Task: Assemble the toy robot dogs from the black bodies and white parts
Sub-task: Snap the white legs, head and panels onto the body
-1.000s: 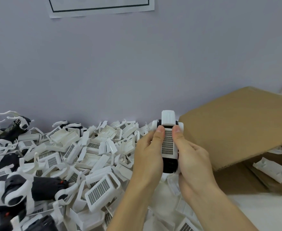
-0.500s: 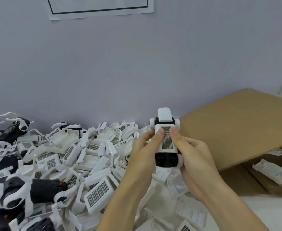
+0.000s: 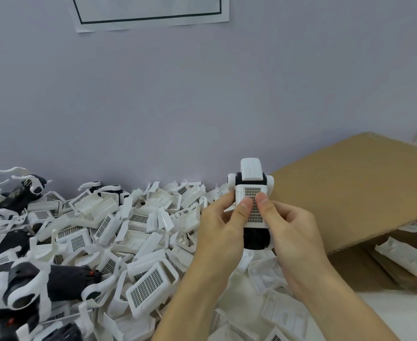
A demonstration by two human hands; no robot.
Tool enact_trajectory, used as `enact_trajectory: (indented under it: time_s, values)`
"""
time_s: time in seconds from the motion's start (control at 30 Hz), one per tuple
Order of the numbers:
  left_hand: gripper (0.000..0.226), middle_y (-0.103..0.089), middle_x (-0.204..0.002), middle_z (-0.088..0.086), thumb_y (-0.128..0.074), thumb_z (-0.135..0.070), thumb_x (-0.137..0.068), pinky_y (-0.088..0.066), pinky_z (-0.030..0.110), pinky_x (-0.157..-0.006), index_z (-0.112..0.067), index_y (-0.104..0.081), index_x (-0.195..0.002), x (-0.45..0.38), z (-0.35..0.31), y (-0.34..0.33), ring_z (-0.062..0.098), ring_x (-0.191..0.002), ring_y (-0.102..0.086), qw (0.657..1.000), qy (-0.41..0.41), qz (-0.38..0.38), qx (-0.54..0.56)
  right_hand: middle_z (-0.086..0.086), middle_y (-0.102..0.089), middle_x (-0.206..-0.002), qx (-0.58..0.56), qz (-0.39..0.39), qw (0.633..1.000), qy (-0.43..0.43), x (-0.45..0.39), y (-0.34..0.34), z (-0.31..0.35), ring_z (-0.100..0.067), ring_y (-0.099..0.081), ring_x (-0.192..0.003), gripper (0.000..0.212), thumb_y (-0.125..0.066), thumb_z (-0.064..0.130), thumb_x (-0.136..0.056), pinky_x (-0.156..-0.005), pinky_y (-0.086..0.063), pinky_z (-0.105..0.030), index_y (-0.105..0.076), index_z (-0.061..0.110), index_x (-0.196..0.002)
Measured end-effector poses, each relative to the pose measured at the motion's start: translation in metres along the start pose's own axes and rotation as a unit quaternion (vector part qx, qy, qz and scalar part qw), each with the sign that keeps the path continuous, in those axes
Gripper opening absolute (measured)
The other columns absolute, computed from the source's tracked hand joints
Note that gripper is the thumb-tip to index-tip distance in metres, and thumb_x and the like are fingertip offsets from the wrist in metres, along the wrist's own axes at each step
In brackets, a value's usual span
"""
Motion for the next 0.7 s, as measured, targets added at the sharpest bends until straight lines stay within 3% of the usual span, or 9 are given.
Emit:
enact_trajectory:
  time_s: [0.17, 0.33, 0.43, 0.53, 0.6, 0.7]
  values:
    - [0.022, -0.077, -0.110, 0.012, -0.062, -0.024, -0.098, -0.055, 0.048, -0.098, -0.019, -0.077, -0.114, -0.002, -0.001, 0.005, 0.030, -0.108, -0.072, 0.997, 0.043, 0.022, 0.060, -0.008, -0.079, -0.099, 0.007, 0.036, 0.999, -0.008, -0.003, 0.002, 0.002, -0.023, -0.076, -0.097, 0.041, -0.062, 0.047, -0.086, -0.087, -0.058, -0.040, -0.080, 0.014, -0.103]
    - [0.035, -0.074, -0.115, 0.016, -0.062, -0.019, -0.089, -0.058, 0.040, -0.091, -0.015, -0.072, -0.123, -0.002, -0.001, 0.012, 0.030, -0.107, -0.072, 0.990, 0.046, 0.103, 0.084, -0.015, -0.078, -0.101, -0.046, 0.067, 0.996, -0.033, -0.004, 0.006, 0.005, -0.029, -0.075, -0.098, 0.037, -0.062, 0.042, -0.087, -0.079, -0.062, -0.035, -0.081, 0.013, -0.101]
    - [0.035, -0.073, -0.117, 0.018, -0.062, -0.019, -0.091, -0.057, 0.043, -0.094, -0.013, -0.071, -0.125, -0.001, 0.000, 0.015, 0.032, -0.111, -0.070, 0.987, 0.053, 0.109, 0.103, -0.015, -0.076, -0.111, -0.059, 0.117, 0.990, -0.049, -0.003, 0.008, 0.009, -0.029, -0.072, -0.109, 0.038, -0.062, 0.030, -0.087, -0.092, -0.059, -0.040, -0.075, 0.008, -0.116]
    - [0.031, -0.074, -0.116, 0.018, -0.061, -0.014, -0.097, -0.057, 0.046, -0.095, -0.008, -0.068, -0.127, -0.001, 0.000, 0.015, 0.033, -0.110, -0.071, 0.990, 0.052, 0.085, 0.095, -0.010, -0.077, -0.110, -0.009, 0.092, 0.995, -0.031, -0.003, 0.008, 0.006, -0.026, -0.072, -0.109, 0.034, -0.061, 0.026, -0.093, -0.099, -0.053, -0.046, -0.073, 0.011, -0.120]
    - [0.031, -0.074, -0.116, 0.017, -0.054, -0.010, -0.101, -0.054, 0.051, -0.099, -0.007, -0.066, -0.130, -0.001, 0.002, 0.014, 0.033, -0.111, -0.070, 0.995, 0.050, 0.056, 0.071, -0.006, -0.078, -0.105, 0.035, 0.067, 0.997, -0.005, -0.003, 0.006, 0.004, -0.023, -0.074, -0.104, 0.026, -0.057, 0.022, -0.099, -0.094, -0.057, -0.044, -0.075, 0.014, -0.117]
    - [0.031, -0.075, -0.117, 0.015, -0.051, -0.008, -0.103, -0.053, 0.051, -0.101, -0.010, -0.065, -0.131, 0.001, 0.002, 0.011, 0.031, -0.113, -0.070, 0.997, 0.053, 0.030, 0.052, 0.000, -0.079, -0.096, 0.088, 0.049, 0.994, 0.033, -0.003, 0.006, 0.005, -0.015, -0.075, -0.094, 0.024, -0.055, 0.020, -0.102, -0.080, -0.061, -0.028, -0.077, 0.019, -0.111]
Point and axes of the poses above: each hand's wrist, its own x-axis away from the middle knuckle, its own y-axis out of the back of the hand, z = x × y, the point moved 2 cm from there along -x, towards the middle knuckle
